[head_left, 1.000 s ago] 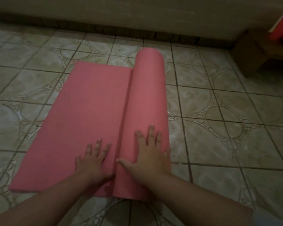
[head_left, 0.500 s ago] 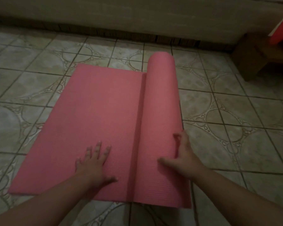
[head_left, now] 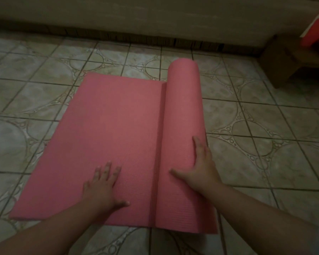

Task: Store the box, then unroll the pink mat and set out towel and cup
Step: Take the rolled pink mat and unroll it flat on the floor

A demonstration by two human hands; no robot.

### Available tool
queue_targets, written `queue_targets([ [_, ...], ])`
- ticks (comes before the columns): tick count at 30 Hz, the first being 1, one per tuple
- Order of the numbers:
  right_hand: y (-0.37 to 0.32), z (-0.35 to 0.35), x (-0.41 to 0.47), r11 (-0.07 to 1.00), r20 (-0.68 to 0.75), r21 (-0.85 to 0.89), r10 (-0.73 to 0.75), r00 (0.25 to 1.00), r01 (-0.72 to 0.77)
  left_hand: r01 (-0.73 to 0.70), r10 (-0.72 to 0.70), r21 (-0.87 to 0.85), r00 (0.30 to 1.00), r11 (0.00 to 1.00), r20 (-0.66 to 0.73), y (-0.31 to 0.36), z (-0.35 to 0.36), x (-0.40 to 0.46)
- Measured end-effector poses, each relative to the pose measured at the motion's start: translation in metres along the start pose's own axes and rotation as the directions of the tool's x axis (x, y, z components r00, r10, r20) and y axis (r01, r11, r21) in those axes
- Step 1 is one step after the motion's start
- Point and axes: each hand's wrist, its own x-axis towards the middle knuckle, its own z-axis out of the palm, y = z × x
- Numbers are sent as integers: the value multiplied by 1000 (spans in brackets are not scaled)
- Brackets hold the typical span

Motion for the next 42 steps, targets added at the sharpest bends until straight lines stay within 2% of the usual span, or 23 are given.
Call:
queue_targets([
  [9,-39,62,-41,989,34,-139,-51,998,56,47,-46,31,999,998,-19,-47,5,-40],
  [12,-39,63,-40,978,51,-199,-59,997,68,72,-72,-3,997,997,-33,-44,9,-39],
  [15,-24,49,-35,979,93,-180,-83,992,99,138,-145,-72,984,988,-104,-30,17,-33],
  [20,14,-1,-16,995,155,-61,-74,985,84,20,-26,-67,996,998,-90,-3,16,-15],
  [24,32,-44,0,963,169,253,46,984,-88,-90,89,-79,996,993,-19,16,6,-3],
  [26,37,-57,5,920,139,377,59,989,-108,-117,117,-68,993,991,0,23,3,-1],
  [28,40,-57,7,900,113,427,48,992,-92,-118,118,-38,993,992,23,28,1,-3],
  [34,41,-33,1,983,29,180,23,999,-28,-85,85,-3,994,996,65,31,7,-3],
  [42,38,-23,5,989,45,142,37,998,-43,-68,70,-44,996,997,48,29,9,-1],
])
